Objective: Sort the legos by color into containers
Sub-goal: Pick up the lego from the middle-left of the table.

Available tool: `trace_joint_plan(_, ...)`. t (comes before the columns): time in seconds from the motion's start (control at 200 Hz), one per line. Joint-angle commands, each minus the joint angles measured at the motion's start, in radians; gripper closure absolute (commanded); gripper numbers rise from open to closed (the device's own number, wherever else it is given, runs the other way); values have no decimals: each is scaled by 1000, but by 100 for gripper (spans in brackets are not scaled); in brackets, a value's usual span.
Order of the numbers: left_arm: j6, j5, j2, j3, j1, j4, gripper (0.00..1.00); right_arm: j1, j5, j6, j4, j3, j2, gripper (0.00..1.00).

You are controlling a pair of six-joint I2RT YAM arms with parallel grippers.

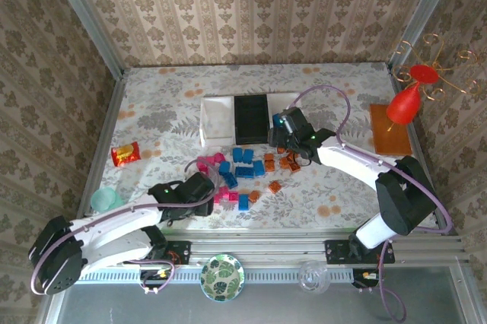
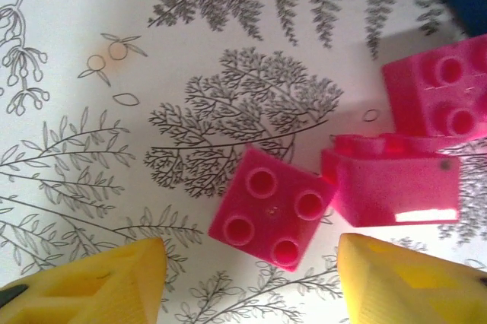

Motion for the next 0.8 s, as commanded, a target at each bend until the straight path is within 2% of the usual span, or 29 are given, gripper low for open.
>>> trace_joint_plan(0.0, 11, -55, 49, 20, -7, -8, 38, -1, 24, 23, 19, -7, -34, 33)
trace_joint_plan(0.43, 113, -34, 222, 75, 76, 163, 38, -1, 46, 18, 2, -16, -81, 33)
trace_joint_plan(0.61, 107, -21, 260, 81, 77, 158, 46, -1, 45, 20, 5, -24, -81, 32)
trace_joint_plan(0.795, 53, -11, 207, 48, 64, 93, 40, -3, 56, 16, 0, -29, -90, 32)
